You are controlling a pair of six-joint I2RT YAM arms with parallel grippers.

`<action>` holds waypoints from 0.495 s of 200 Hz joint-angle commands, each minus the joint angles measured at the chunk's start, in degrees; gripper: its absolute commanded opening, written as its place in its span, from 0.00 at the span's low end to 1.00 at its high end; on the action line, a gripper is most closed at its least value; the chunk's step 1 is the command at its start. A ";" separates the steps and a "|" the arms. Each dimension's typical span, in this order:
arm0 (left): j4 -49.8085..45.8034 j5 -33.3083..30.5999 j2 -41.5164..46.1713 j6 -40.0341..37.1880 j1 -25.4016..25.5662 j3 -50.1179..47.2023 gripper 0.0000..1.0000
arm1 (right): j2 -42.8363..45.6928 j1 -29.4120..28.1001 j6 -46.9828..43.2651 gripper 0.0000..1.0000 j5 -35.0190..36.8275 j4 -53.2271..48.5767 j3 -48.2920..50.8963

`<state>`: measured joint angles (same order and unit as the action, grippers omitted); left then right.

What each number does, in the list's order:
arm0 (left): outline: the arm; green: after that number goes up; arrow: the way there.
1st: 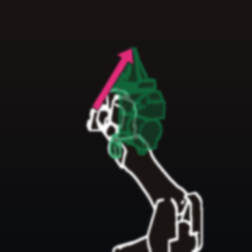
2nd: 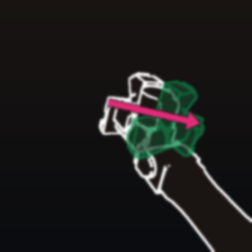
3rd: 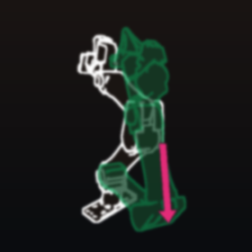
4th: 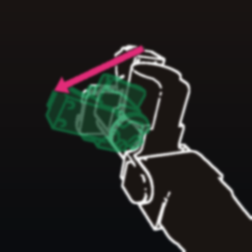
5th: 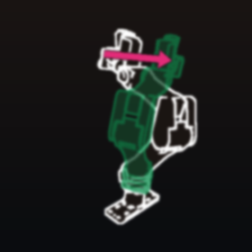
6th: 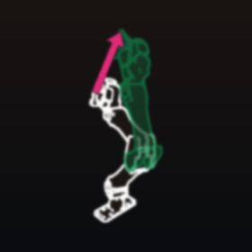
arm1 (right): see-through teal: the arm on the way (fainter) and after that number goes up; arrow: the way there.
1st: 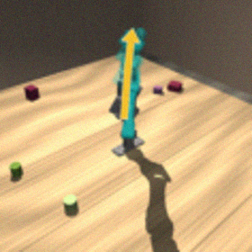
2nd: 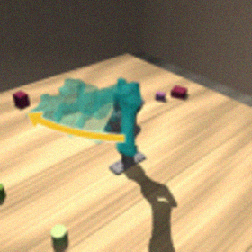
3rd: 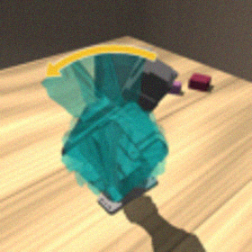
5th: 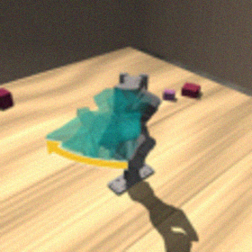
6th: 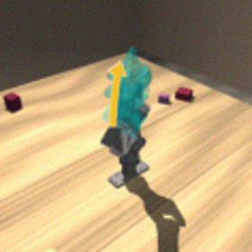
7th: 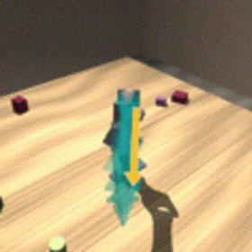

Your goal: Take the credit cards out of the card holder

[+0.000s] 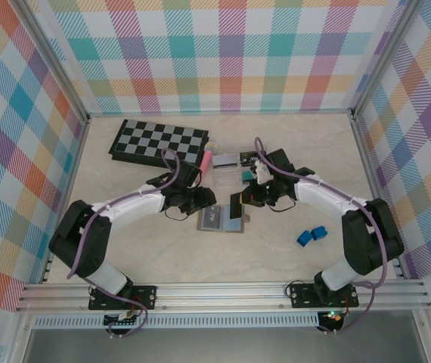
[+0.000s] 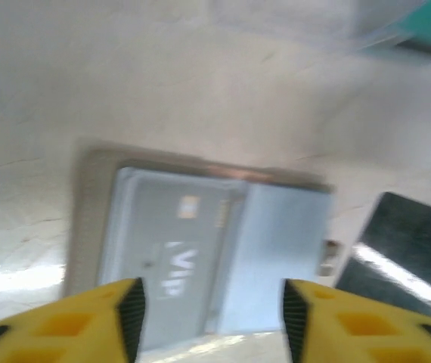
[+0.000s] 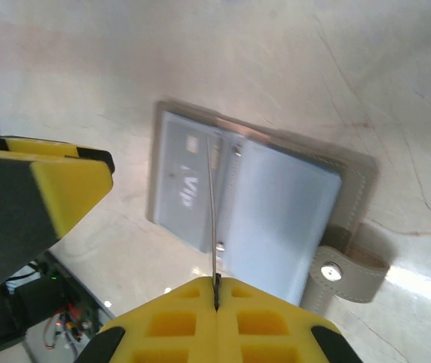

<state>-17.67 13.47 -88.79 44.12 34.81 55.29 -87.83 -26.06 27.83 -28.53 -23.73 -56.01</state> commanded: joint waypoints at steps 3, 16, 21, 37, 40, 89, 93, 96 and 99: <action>7.83 5.31 4.50 -0.05 -1.84 -1.34 0.65 | 1.79 1.63 -0.14 0.00 -6.93 5.33 0.38; 12.40 10.14 5.14 0.88 -3.08 -2.32 0.74 | 1.71 2.44 1.59 0.00 -10.66 8.44 0.33; 13.91 11.88 5.21 1.05 -3.40 -2.42 0.77 | 1.66 2.69 2.24 0.00 -12.03 9.62 0.29; 15.67 15.86 4.97 1.19 -3.78 -1.20 0.84 | 1.18 3.88 4.75 0.00 -16.57 13.26 0.20; 15.92 16.49 4.82 1.27 -3.78 -0.98 0.85 | 1.11 4.10 5.25 0.00 -17.46 13.97 0.20; 25.78 24.73 0.46 7.96 -4.09 0.91 0.84 | 0.31 8.11 11.84 0.00 -27.25 22.81 0.96; 26.81 25.27 0.19 8.50 -4.13 0.89 0.83 | 0.32 8.40 12.41 0.00 -27.66 23.32 1.06; 27.60 25.58 -0.06 8.96 -4.13 0.88 0.83 | 0.22 8.59 12.76 0.00 -28.00 23.71 1.14; 28.34 26.06 -0.25 9.40 -4.13 0.91 0.82 | 0.21 8.85 13.24 0.00 -28.33 24.12 1.23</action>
<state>2.35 33.26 -86.98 49.06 31.18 54.68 -86.96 -18.98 36.60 -49.52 -6.44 -55.90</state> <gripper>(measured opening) 0.839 0.048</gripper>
